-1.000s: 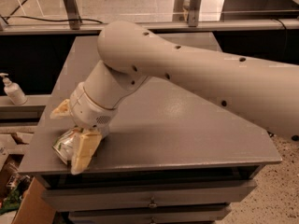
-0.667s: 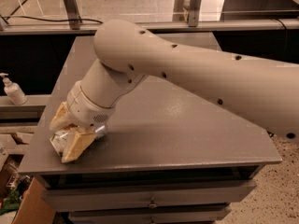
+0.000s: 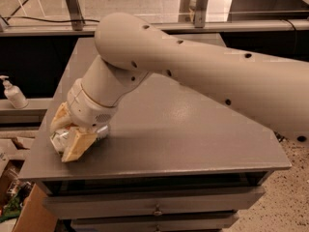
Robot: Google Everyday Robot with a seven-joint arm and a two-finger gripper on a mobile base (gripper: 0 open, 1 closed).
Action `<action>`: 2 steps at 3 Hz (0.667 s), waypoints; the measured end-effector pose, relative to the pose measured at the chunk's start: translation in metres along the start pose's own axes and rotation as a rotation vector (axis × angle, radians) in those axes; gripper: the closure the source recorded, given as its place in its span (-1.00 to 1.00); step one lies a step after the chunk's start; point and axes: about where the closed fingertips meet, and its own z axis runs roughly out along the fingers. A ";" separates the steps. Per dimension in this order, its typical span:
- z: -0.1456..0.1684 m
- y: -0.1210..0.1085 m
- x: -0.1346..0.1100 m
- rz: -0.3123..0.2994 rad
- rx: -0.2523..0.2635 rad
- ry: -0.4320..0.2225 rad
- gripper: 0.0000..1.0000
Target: Pick 7up can
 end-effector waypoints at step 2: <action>-0.034 -0.041 -0.013 -0.046 0.075 0.027 1.00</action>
Offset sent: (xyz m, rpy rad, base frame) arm 0.0715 0.0084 0.0837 0.0535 -0.1603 -0.0545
